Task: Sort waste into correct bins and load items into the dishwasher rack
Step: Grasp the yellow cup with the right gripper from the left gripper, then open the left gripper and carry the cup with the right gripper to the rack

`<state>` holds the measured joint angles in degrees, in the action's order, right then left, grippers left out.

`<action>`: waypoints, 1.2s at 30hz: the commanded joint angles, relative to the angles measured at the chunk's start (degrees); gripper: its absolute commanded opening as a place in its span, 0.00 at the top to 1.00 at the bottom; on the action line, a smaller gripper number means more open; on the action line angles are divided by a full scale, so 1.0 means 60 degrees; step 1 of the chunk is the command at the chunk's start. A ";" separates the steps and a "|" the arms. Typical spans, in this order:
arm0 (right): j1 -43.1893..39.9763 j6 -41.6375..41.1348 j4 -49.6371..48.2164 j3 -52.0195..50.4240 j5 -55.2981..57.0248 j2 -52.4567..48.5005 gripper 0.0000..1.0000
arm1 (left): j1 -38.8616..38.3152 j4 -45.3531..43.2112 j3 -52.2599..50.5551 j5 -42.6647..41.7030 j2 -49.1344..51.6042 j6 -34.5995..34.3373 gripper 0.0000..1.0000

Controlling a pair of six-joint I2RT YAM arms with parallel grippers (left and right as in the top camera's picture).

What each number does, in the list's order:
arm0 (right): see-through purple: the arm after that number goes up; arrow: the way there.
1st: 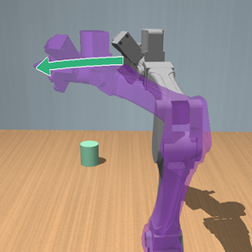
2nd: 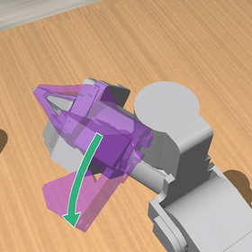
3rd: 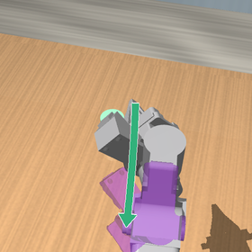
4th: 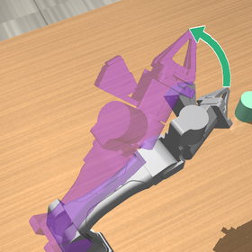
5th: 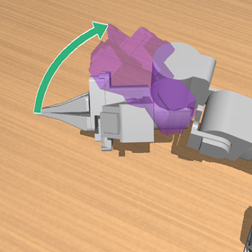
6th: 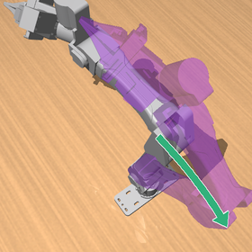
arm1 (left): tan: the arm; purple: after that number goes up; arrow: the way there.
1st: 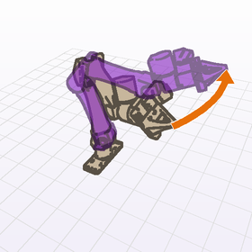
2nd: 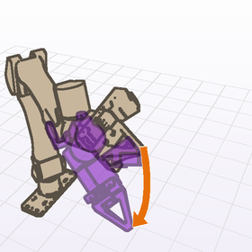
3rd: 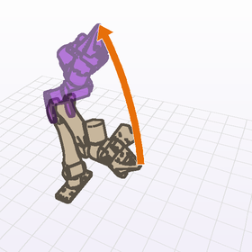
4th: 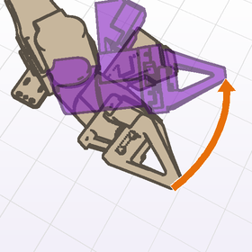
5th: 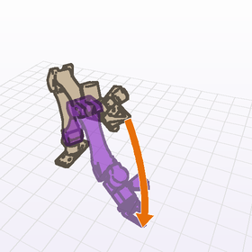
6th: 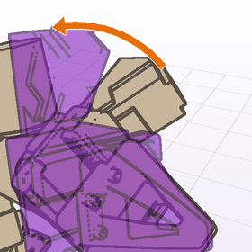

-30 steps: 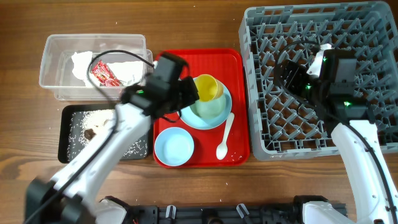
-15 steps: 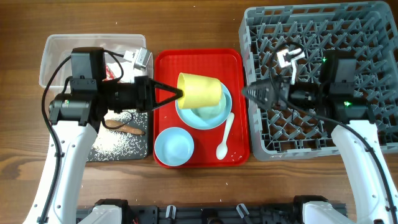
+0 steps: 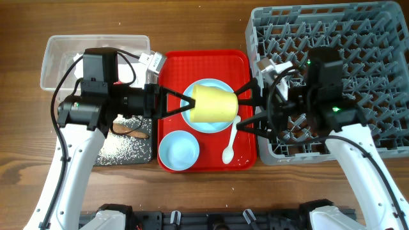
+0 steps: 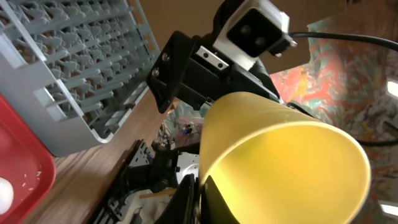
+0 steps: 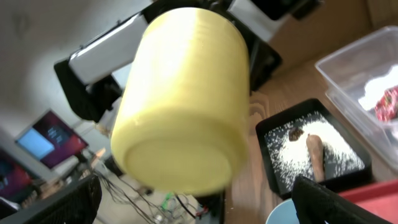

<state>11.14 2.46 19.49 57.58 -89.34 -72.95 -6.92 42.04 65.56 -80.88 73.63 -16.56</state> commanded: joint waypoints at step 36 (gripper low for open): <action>0.1177 -0.3162 -0.3045 0.0135 0.1096 0.0157 0.23 | -0.0127 -0.0029 -0.0055 -0.0262 0.0051 0.0699 0.96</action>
<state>17.72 -16.71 1.23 57.58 -84.99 -72.75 -7.46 42.02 65.56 -81.49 73.67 -13.80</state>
